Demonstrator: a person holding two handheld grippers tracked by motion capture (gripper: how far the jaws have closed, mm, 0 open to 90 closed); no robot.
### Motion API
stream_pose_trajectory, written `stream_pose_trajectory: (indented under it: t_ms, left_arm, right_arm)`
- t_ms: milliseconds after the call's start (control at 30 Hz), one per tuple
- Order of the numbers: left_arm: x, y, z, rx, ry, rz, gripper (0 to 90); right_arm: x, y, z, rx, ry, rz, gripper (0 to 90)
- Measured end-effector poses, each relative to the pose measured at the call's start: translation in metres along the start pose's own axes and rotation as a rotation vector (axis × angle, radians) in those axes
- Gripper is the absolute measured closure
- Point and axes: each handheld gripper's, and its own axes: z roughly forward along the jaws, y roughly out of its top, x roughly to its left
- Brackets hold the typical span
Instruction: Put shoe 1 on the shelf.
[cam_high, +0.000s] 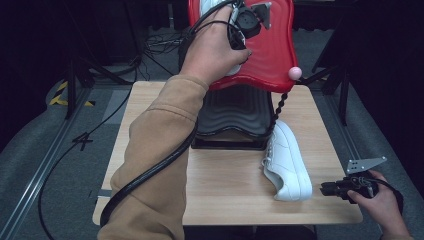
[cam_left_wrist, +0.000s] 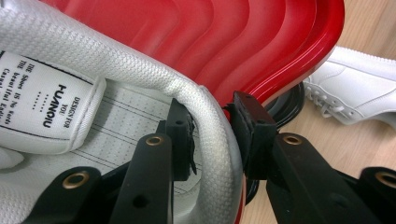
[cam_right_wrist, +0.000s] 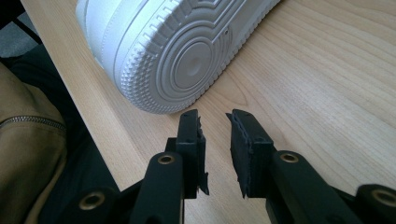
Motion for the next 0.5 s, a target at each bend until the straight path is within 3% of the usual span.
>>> stream_pose_trajectory:
  t_ms: [167, 500]
  left_arm:
    - [-0.0004, -0.0010, 0.0006, -0.004, -0.001, -0.010, 68.6]
    - [-0.0014, -0.0015, -0.0079, -0.038, 0.015, -0.034, 49.7]
  right_arm:
    - [0.0003, 0.0001, 0.0006, 0.005, 0.002, 0.002, 73.3]
    - [-0.0001, 0.0010, -0.0003, -0.003, 0.002, 0.000, 72.6]
